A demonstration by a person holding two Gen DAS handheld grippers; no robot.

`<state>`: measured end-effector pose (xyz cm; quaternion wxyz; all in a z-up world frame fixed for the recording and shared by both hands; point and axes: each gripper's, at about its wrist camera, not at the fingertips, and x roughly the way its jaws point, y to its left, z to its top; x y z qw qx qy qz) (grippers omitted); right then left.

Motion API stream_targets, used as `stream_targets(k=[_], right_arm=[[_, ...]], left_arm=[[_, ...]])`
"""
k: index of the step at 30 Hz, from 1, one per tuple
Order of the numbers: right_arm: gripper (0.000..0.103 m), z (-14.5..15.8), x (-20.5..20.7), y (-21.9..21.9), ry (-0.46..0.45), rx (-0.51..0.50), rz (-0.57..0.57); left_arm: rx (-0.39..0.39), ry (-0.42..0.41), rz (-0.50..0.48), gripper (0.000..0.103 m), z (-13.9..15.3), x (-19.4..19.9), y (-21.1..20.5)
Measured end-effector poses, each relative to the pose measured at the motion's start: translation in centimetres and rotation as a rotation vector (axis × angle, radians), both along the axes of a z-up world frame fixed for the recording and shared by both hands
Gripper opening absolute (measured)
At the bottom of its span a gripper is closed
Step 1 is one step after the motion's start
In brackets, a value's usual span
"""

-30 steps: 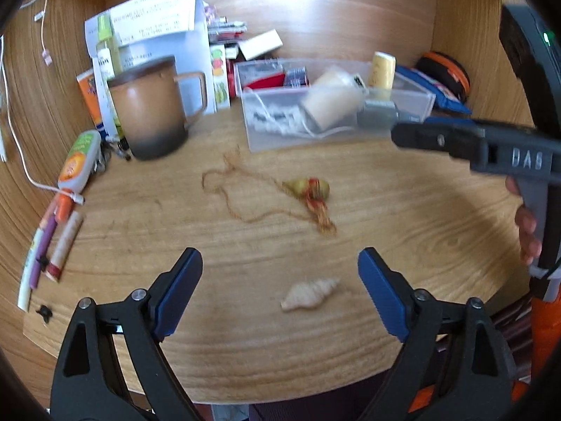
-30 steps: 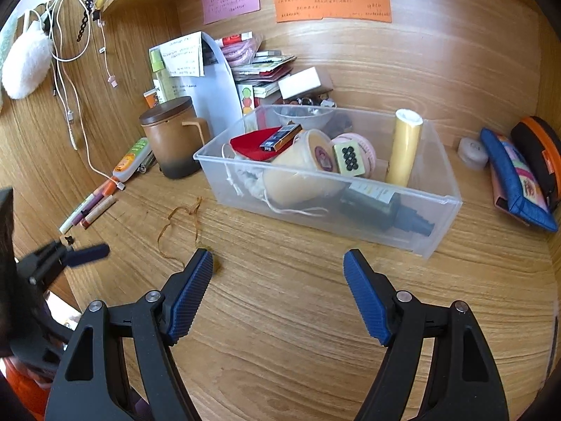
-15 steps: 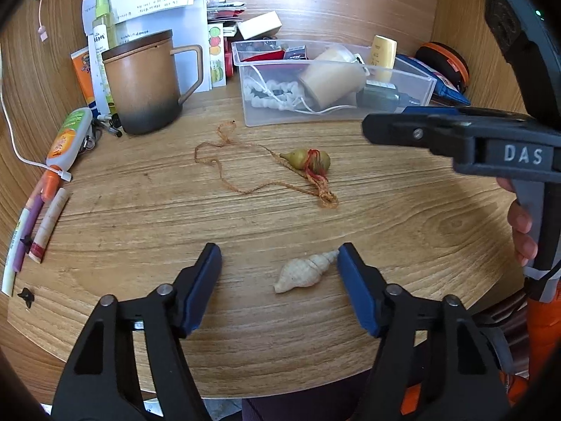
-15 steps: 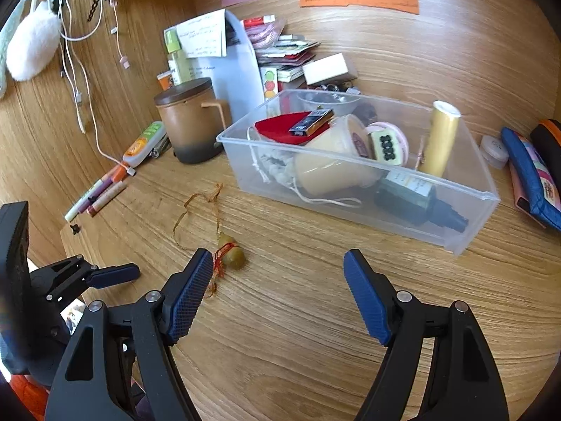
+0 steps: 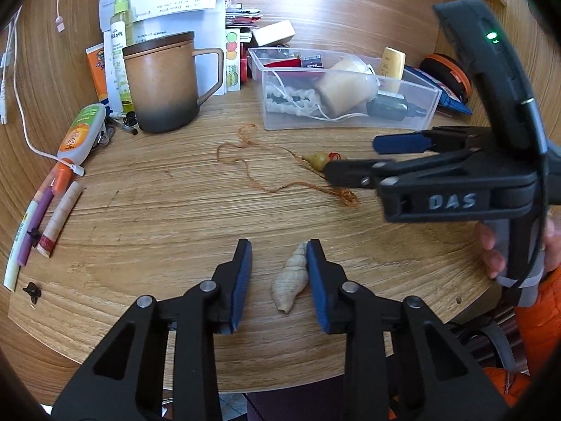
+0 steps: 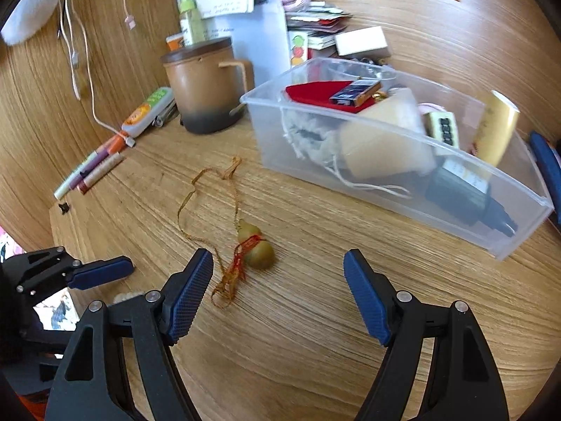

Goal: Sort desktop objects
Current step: 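Grasp the seashell with the left gripper while the right grasps the gourd charm, then carry the seashell with the left gripper while the right carries the gourd charm over the box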

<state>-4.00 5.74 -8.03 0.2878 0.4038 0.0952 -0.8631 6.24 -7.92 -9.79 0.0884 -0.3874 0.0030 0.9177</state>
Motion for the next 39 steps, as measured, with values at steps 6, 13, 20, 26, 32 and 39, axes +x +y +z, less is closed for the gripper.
stream_targets(k=[6,13,20,26,32,39], right_arm=[[0.071,-0.9,-0.3,-1.8,0.001,0.059,0.02],[0.057,-1.2,-0.5,-2.1,0.021,0.096,0.012],[0.038,-1.1,-0.5,-2.3,0.012,0.079,0.038],[0.021,-0.9,-0.8,-2.3,-0.003,0.049,0.033],[0.021,-0.5,-0.5,-1.5,0.008,0.03,0.014],[0.021,1.8,-0.1,0.5,0.055,-0.008,-0.013]], left_arm=[[0.027,-0.01,-0.017,0.031,0.1,0.3,-0.6],[0.014,-0.004,-0.029,0.031,0.1,1.0,-0.7],[0.015,-0.01,-0.02,0.031,0.1,0.9,-0.4],[0.043,-0.032,0.003,0.019,0.2,0.4,-0.5],[0.053,-0.042,0.0,0.019,0.3,-0.2,0.2],[0.035,-0.022,0.014,0.019,1.0,0.2,0.7]])
